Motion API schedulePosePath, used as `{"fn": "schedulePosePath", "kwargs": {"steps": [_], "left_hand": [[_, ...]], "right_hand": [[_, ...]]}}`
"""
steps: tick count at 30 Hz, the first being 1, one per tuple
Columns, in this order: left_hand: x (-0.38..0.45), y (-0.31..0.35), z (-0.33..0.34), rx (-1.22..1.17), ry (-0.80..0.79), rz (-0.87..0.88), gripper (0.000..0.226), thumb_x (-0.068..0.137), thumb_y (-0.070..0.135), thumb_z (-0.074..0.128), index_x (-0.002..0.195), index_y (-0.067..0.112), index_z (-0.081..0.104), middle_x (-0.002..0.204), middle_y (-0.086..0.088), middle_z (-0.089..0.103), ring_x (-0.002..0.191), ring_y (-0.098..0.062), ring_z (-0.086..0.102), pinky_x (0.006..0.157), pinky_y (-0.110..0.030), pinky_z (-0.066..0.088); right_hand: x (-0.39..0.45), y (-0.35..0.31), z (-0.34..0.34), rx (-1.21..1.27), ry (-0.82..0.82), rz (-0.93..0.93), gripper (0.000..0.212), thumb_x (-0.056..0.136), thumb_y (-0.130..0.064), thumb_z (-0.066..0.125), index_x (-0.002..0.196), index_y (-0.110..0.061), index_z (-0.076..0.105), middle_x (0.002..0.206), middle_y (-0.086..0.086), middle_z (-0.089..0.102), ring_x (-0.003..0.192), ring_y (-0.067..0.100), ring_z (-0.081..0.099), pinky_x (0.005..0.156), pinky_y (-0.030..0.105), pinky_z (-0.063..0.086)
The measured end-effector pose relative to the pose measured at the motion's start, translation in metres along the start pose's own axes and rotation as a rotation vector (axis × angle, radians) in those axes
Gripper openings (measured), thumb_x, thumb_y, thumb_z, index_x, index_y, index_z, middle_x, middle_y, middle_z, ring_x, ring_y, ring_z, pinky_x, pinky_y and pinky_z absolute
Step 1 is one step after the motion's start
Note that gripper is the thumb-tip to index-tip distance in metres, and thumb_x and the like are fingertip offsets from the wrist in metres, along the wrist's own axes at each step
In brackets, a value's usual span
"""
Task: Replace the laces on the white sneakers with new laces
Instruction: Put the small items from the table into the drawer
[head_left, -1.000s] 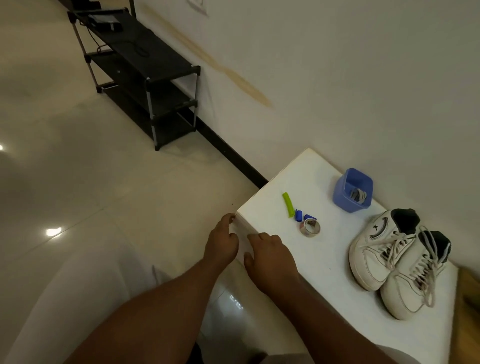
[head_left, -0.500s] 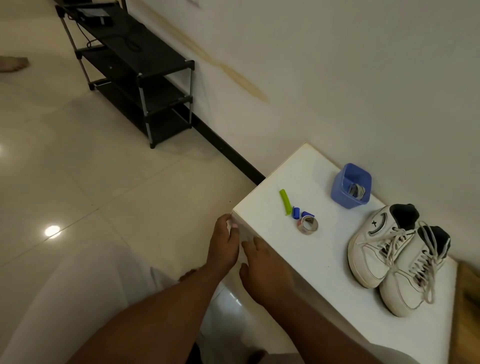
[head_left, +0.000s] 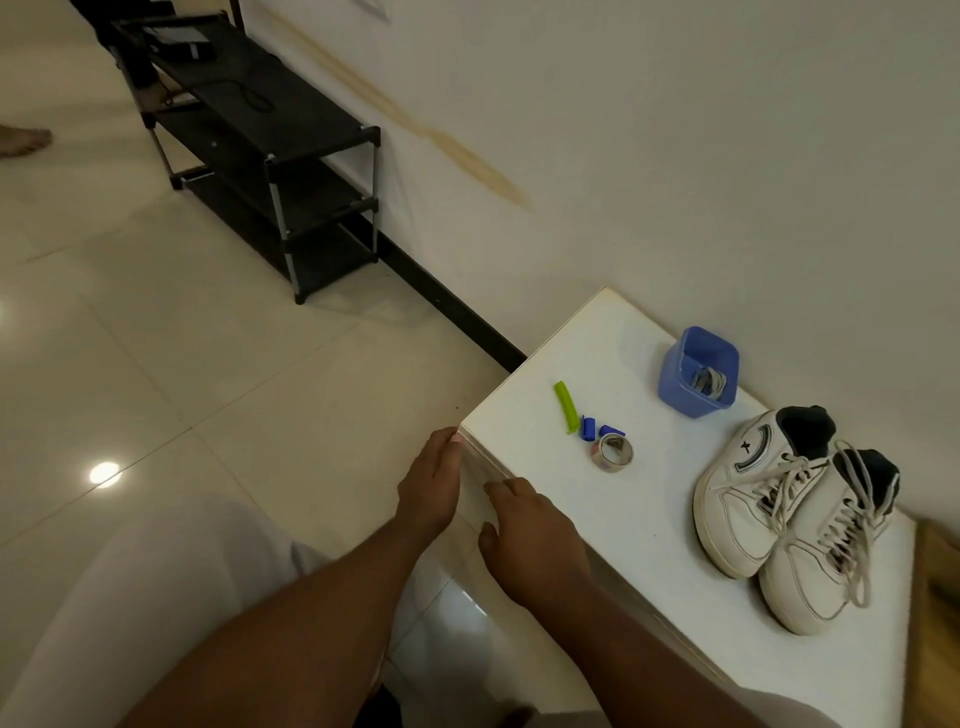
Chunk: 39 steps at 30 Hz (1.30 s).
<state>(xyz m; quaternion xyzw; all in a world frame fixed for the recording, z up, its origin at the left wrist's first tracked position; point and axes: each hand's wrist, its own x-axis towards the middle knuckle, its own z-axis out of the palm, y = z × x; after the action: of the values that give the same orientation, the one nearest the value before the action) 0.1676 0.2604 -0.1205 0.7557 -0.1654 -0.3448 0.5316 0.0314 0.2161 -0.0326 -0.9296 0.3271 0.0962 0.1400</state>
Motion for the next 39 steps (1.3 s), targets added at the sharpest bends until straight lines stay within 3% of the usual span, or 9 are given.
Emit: {"fn": "schedulePosePath", "kwargs": {"steps": [9, 15, 17, 20, 23, 26, 30, 35, 39], "left_hand": [[-0.008, 0.01, -0.002, 0.395, 0.175, 0.021, 0.051, 0.089, 0.079, 0.028, 0.101, 0.036, 0.051, 0.094, 0.015, 0.062, 0.089, -0.015, 0.062, 0.086, -0.042, 0.045], [-0.016, 0.026, -0.001, 0.468, 0.273, -0.227, 0.036, 0.093, 0.05, 0.05, 0.115, 0.022, 0.057, 0.113, -0.004, 0.064, 0.105, -0.03, 0.059, 0.096, -0.048, 0.04], [-0.024, 0.039, 0.009, 0.443, 0.375, -0.157, 0.035, 0.091, 0.037, 0.056, 0.123, 0.022, 0.055, 0.126, -0.008, 0.06, 0.119, -0.031, 0.054, 0.103, -0.053, 0.036], [-0.032, 0.072, 0.034, 0.409, 0.451, 0.193, 0.032, 0.093, 0.033, 0.057, 0.123, 0.024, 0.054, 0.126, -0.004, 0.06, 0.12, -0.026, 0.055, 0.103, -0.053, 0.041], [-0.035, 0.104, 0.058, 0.382, 0.368, 0.4, 0.024, 0.094, 0.034, 0.058, 0.117, 0.027, 0.059, 0.119, 0.001, 0.065, 0.111, -0.02, 0.06, 0.095, -0.045, 0.049], [-0.038, 0.109, 0.073, 0.361, 0.284, 0.399, 0.024, 0.095, 0.03, 0.061, 0.118, 0.027, 0.061, 0.119, 0.002, 0.066, 0.107, -0.018, 0.062, 0.088, -0.035, 0.048], [-0.034, 0.099, 0.091, 0.38, 0.192, 0.35, 0.036, 0.097, 0.02, 0.06, 0.132, 0.024, 0.056, 0.127, -0.001, 0.06, 0.11, -0.02, 0.061, 0.084, -0.03, 0.051], [0.009, 0.114, 0.103, 0.774, 0.018, 0.402, 0.073, 0.091, 0.02, 0.069, 0.152, 0.031, 0.031, 0.131, -0.007, 0.047, 0.107, -0.018, 0.058, 0.087, -0.027, 0.053], [0.038, 0.124, 0.092, 1.109, -0.168, 0.466, 0.062, 0.091, 0.016, 0.064, 0.147, 0.03, 0.041, 0.136, -0.009, 0.039, 0.115, -0.022, 0.052, 0.095, -0.031, 0.051]], "right_hand": [[-0.013, 0.005, -0.001, -0.039, 0.027, 0.124, 0.038, 0.099, -0.047, 0.051, 0.131, -0.027, 0.053, 0.126, -0.003, 0.057, 0.103, 0.016, 0.06, 0.078, 0.028, 0.049], [-0.032, 0.007, -0.002, -0.026, 0.03, 0.171, 0.02, 0.099, -0.032, 0.056, 0.116, -0.024, 0.063, 0.115, -0.001, 0.061, 0.095, 0.017, 0.064, 0.08, 0.031, 0.055], [-0.039, 0.006, 0.002, 0.0, 0.016, 0.154, 0.016, 0.097, -0.028, 0.055, 0.111, -0.021, 0.062, 0.113, 0.002, 0.058, 0.093, 0.021, 0.063, 0.075, 0.034, 0.054], [-0.05, 0.003, 0.012, 0.009, -0.043, 0.11, 0.016, 0.095, -0.022, 0.055, 0.109, -0.016, 0.056, 0.111, 0.007, 0.049, 0.09, 0.029, 0.058, 0.068, 0.039, 0.048], [-0.061, 0.001, 0.023, 0.025, -0.073, 0.11, 0.029, 0.094, -0.022, 0.055, 0.122, -0.015, 0.051, 0.118, 0.007, 0.044, 0.092, 0.031, 0.057, 0.073, 0.044, 0.053], [-0.073, 0.004, 0.024, 0.136, -0.094, 0.092, 0.046, 0.094, -0.033, 0.056, 0.138, -0.023, 0.046, 0.13, 0.002, 0.044, 0.101, 0.029, 0.061, 0.08, 0.04, 0.053], [-0.076, 0.03, -0.003, 0.234, 0.137, 0.182, 0.041, 0.099, -0.046, 0.05, 0.138, -0.034, 0.053, 0.13, -0.008, 0.058, 0.112, 0.015, 0.062, 0.092, 0.028, 0.049], [-0.027, 0.078, -0.041, 0.101, 0.282, 0.336, 0.06, 0.099, -0.044, 0.055, 0.152, -0.032, 0.031, 0.135, 0.0, 0.047, 0.103, 0.021, 0.062, 0.08, 0.031, 0.055], [0.004, 0.104, -0.045, 0.018, 0.179, 0.393, 0.05, 0.098, -0.04, 0.054, 0.144, -0.032, 0.035, 0.121, 0.006, 0.049, 0.092, 0.027, 0.062, 0.07, 0.037, 0.054]]}}
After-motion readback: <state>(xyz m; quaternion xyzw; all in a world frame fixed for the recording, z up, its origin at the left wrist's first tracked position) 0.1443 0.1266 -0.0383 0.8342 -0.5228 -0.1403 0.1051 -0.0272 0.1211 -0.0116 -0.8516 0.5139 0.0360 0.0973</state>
